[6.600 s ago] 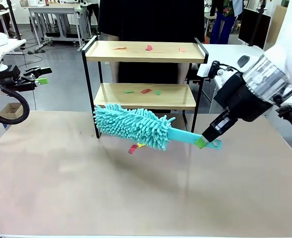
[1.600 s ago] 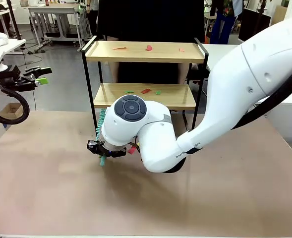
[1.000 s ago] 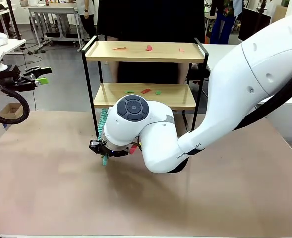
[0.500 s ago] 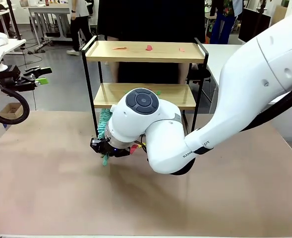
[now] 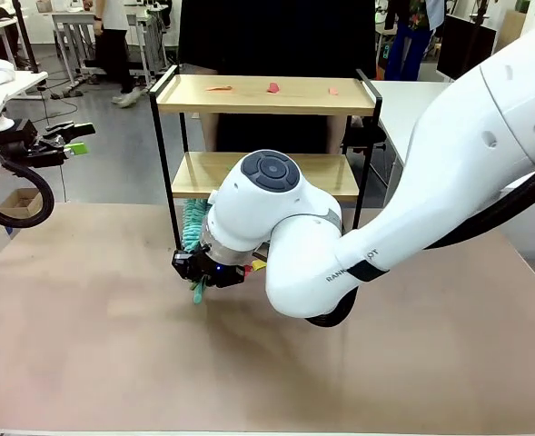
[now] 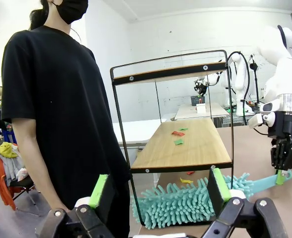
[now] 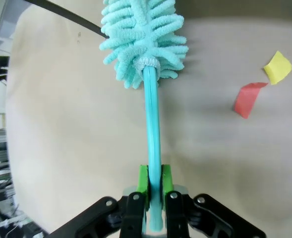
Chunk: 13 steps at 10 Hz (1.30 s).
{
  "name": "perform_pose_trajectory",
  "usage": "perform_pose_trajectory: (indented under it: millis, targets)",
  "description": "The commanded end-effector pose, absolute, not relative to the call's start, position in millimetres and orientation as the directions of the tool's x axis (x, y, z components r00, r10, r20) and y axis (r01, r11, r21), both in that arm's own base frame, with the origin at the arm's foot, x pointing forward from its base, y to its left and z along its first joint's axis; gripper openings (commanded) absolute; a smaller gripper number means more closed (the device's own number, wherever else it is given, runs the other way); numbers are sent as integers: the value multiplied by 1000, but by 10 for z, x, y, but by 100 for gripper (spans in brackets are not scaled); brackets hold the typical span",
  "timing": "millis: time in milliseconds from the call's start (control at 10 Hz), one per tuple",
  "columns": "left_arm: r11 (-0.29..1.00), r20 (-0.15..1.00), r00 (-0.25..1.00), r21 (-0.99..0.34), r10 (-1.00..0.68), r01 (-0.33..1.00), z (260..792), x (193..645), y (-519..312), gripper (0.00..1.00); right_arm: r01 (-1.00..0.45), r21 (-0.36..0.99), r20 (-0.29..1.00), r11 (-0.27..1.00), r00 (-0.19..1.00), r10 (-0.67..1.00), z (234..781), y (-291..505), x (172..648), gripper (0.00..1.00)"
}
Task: Clean the shelf.
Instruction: Clean the specific section of the Shelf indicated by the human with the Duster.
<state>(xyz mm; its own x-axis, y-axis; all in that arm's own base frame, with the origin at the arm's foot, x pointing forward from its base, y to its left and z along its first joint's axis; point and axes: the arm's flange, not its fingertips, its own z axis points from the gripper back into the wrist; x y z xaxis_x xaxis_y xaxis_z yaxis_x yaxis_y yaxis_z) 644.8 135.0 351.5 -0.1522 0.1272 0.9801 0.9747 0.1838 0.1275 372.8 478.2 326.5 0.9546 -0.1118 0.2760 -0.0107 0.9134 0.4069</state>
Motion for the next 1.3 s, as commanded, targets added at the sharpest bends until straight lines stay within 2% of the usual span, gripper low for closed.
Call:
perform_pose_trajectory:
  millis: [0,1200]
  targets:
    - [187,978,-163,138,127,973,3547,6432,1356,100,-2,388,244,922,965,-100,3441,4643,3676,13]
    - [187,978,-163,138,127,973,3547,6432,1356,100,150,302,111,941,975,-191,3519,3629,3546,13]
